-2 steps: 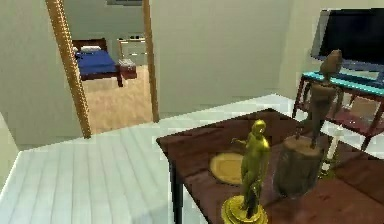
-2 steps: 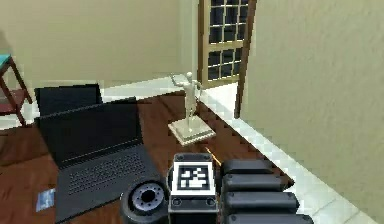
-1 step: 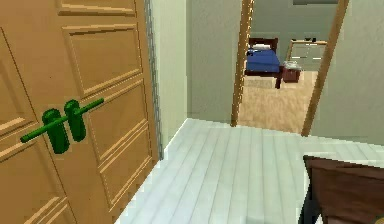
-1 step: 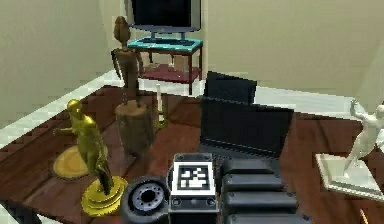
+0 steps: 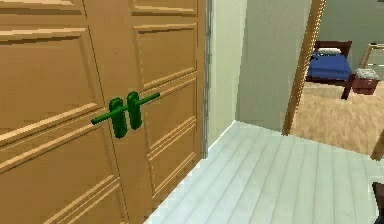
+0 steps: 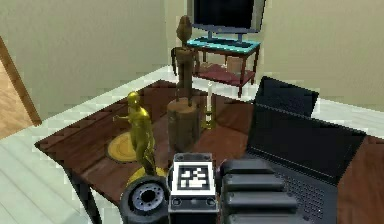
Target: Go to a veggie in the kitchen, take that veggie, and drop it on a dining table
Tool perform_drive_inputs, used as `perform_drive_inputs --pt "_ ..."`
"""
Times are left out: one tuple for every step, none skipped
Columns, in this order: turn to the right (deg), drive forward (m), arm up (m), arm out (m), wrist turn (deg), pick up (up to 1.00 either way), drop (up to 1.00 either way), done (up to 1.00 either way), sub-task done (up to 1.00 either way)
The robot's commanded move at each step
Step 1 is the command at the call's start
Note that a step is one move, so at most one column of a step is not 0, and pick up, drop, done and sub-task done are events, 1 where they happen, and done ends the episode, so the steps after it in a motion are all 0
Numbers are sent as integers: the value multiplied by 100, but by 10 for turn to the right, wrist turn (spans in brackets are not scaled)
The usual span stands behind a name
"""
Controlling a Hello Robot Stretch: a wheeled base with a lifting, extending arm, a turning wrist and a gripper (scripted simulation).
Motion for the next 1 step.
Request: perform_drive_inputs --pt "0 0 0 42 0 0 0 0 0"
